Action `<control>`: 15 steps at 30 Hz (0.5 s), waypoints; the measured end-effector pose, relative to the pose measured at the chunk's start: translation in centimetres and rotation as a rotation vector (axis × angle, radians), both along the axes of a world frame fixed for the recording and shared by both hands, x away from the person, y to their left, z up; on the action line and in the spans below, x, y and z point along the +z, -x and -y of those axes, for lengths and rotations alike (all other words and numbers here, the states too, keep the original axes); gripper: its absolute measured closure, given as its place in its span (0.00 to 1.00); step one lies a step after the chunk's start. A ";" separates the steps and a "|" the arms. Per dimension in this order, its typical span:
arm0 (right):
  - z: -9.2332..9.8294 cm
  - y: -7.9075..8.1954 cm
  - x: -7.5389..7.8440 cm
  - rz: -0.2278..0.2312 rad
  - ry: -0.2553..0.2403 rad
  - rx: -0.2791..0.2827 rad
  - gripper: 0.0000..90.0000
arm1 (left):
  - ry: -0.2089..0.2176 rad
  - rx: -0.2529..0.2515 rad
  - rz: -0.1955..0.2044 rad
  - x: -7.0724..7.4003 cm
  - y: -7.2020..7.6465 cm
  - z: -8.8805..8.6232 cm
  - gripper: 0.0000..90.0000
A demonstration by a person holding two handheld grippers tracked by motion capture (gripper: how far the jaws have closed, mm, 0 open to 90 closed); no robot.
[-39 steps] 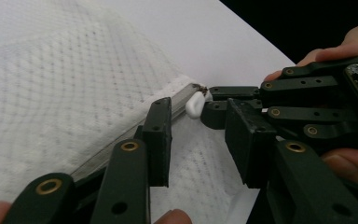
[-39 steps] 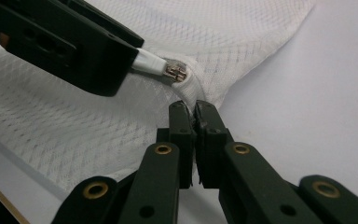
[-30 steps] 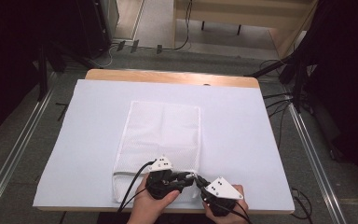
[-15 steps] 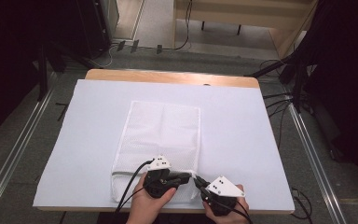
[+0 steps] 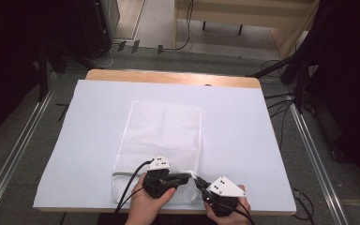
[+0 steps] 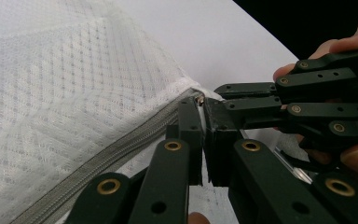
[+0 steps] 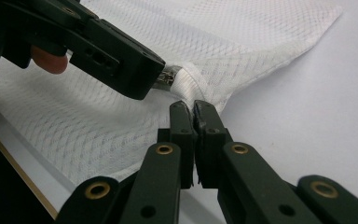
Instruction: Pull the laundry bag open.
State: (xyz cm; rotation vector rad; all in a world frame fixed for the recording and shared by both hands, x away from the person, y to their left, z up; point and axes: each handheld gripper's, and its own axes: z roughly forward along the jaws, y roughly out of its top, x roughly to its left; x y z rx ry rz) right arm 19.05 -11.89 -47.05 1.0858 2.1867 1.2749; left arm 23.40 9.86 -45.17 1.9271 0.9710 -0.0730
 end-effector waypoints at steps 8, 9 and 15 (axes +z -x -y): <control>0.2 0.0 0.2 0.004 0.015 -0.024 0.99 | -0.061 0.080 0.027 -0.1 -0.1 -0.8 0.98; 0.8 -0.2 0.4 0.007 -0.003 -0.040 0.99 | -0.042 0.089 0.010 -0.1 -0.4 -1.3 0.98; 3.2 -0.9 1.0 -0.002 -0.040 -0.105 0.99 | -0.046 0.155 0.005 0.4 -1.3 -4.3 0.98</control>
